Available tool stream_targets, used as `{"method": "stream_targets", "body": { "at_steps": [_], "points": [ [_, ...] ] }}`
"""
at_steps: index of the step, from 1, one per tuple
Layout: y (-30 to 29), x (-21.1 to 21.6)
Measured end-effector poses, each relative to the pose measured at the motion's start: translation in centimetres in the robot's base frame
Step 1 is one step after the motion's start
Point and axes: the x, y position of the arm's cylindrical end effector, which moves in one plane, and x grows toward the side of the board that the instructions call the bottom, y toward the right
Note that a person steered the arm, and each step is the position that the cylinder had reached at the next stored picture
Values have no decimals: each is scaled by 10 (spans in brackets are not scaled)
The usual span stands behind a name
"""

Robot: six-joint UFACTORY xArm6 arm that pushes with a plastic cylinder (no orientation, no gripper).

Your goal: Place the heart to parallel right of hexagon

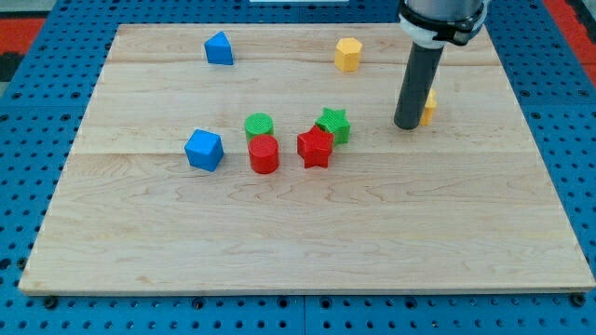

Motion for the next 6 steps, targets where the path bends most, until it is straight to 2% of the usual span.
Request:
{"method": "stream_targets", "body": {
  "at_steps": [1,2,3,5,6],
  "points": [
    [21,-32],
    [38,-41],
    [48,-9],
    [50,-86],
    [41,-100]
  ]
}}
